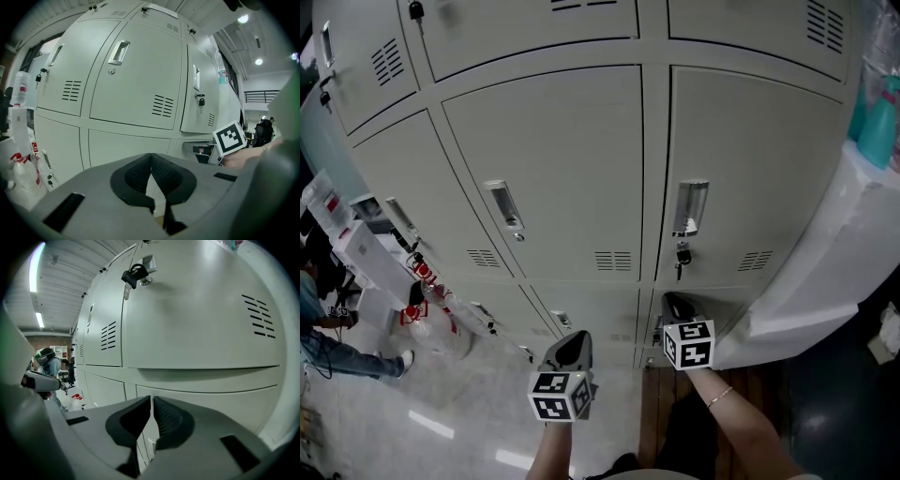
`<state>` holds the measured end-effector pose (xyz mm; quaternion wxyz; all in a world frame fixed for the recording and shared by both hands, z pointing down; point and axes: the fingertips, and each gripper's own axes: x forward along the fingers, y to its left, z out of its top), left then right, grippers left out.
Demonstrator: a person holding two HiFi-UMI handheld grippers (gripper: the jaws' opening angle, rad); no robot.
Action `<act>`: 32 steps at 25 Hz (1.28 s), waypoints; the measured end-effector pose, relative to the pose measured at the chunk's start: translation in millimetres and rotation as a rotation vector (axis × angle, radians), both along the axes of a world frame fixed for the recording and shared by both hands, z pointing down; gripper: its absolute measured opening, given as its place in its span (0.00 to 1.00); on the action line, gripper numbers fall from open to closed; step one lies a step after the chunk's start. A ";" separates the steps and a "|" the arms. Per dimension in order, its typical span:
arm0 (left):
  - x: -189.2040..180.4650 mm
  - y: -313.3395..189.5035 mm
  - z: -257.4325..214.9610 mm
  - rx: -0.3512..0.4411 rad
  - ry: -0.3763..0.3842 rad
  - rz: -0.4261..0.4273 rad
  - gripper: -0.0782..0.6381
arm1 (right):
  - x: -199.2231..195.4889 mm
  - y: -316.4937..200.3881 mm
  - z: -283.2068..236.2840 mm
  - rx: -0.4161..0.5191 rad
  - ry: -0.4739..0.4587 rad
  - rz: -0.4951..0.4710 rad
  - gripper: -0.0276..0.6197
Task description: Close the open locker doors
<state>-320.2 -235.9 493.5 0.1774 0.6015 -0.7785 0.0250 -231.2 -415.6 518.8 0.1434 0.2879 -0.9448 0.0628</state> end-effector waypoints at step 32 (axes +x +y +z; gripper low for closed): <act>85.7 14.4 -13.2 0.039 -0.010 0.243 0.14 | 135.8 87.8 -37.5 -0.023 -0.108 0.180 0.04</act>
